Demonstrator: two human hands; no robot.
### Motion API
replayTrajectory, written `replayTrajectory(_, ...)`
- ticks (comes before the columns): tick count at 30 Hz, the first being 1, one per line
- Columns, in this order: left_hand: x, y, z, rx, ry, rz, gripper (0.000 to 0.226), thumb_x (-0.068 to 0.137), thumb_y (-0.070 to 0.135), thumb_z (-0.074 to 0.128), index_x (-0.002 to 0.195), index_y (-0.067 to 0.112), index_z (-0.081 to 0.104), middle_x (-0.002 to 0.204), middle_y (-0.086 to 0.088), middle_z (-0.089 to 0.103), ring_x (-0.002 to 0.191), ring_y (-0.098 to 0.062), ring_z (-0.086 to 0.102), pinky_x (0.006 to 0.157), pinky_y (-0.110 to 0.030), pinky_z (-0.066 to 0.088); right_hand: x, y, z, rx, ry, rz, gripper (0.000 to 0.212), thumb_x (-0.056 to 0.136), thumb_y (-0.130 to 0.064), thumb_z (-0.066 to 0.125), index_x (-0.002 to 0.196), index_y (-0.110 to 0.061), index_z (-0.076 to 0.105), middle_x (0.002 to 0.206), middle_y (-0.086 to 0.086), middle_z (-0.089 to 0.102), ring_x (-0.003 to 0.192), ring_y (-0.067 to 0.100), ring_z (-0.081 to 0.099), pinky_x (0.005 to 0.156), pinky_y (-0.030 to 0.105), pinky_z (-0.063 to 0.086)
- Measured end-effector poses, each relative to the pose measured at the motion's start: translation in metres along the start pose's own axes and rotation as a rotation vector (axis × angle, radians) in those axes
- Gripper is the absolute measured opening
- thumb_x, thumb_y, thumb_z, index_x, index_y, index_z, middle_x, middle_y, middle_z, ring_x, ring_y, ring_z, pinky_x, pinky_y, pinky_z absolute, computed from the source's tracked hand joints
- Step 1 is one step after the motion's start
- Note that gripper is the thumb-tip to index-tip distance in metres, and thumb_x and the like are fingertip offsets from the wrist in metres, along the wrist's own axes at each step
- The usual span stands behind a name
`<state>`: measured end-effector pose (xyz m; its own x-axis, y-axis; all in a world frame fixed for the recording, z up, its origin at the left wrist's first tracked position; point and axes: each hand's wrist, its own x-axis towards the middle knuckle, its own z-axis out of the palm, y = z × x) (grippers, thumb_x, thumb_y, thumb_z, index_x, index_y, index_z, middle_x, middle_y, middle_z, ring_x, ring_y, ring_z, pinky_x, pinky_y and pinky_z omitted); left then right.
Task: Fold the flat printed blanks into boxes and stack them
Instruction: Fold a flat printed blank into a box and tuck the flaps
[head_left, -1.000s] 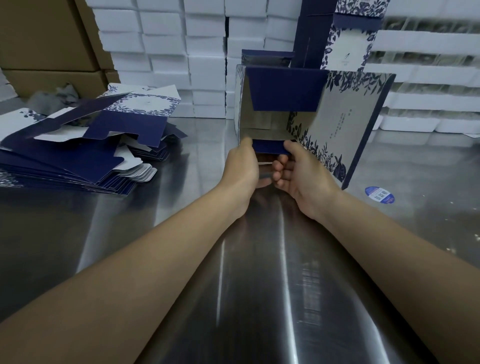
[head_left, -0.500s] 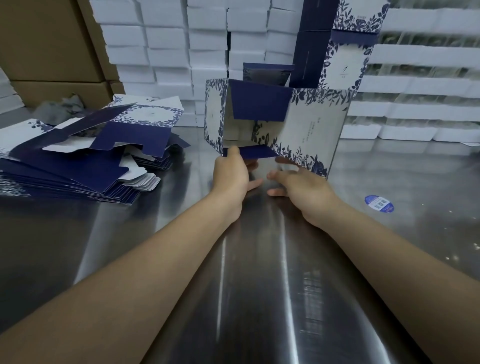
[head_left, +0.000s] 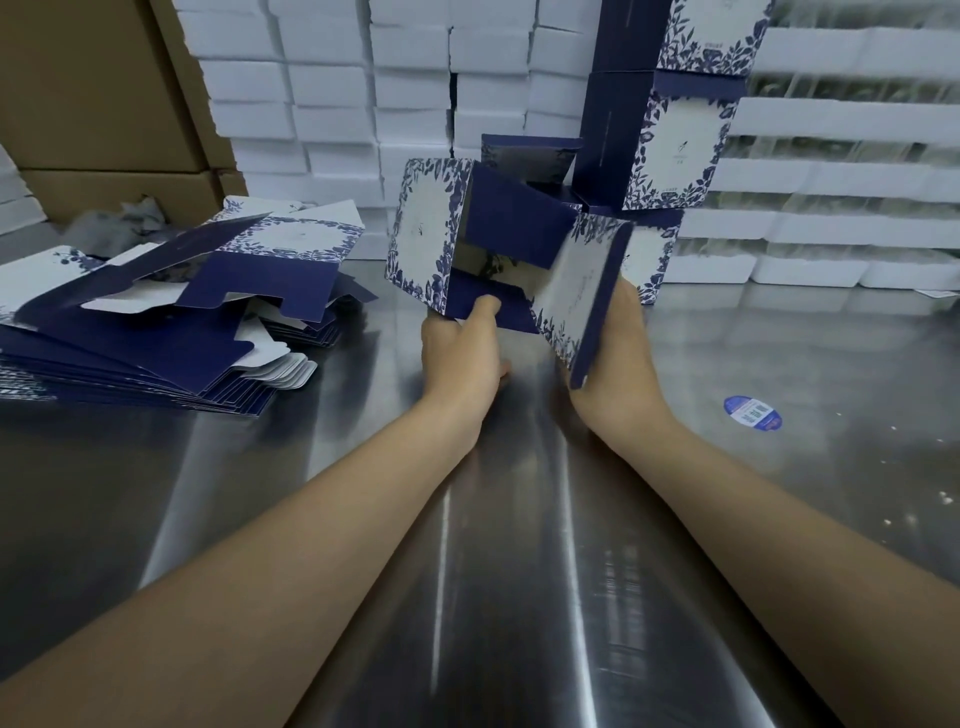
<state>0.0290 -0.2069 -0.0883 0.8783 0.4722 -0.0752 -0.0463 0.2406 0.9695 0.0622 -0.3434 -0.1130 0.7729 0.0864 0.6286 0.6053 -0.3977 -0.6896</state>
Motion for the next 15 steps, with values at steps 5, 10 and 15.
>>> replayTrajectory(5, 0.0039, -0.0007, -0.0040, 0.050, 0.094, 0.089, 0.033, 0.097, 0.017, 0.052, 0.129, 0.012, 0.049, 0.127, -0.021, 0.064, 0.118, -0.046, 0.065, 0.106, -0.061, 0.051, -0.0012, -0.0072, -0.0004, -0.006, -0.016, -0.038, 0.101, 0.088, 0.008, 0.069, 0.159, -0.050, 0.028, 0.138, -0.019, 0.040, 0.103, 0.002, 0.062, 0.087, 0.031, 0.060)
replayTrajectory(10, 0.0086, -0.0009, -0.0076, 0.137, 0.050, 0.310, 0.052, 0.096, 0.001, 0.045, 0.145, 0.016, 0.052, 0.135, -0.007, 0.061, 0.112, -0.018, 0.060, 0.089, -0.013, 0.046, 0.0016, -0.0074, -0.0013, 0.073, 0.018, 0.026, 0.089, 0.089, 0.003, 0.072, 0.160, -0.037, 0.035, 0.141, -0.012, 0.044, 0.120, 0.010, 0.060, 0.098, 0.048, 0.057)
replayTrajectory(15, 0.0037, 0.0021, -0.0093, 0.024, -0.168, 0.302, 0.044, 0.096, 0.045, 0.046, 0.128, 0.023, 0.068, 0.101, 0.020, 0.078, 0.098, 0.007, 0.071, 0.089, -0.031, 0.059, 0.0031, -0.0081, -0.0026, 0.112, 0.053, 0.089, 0.057, 0.097, -0.024, 0.073, 0.149, -0.028, 0.048, 0.142, -0.014, 0.057, 0.131, 0.004, 0.053, 0.112, 0.038, 0.046)
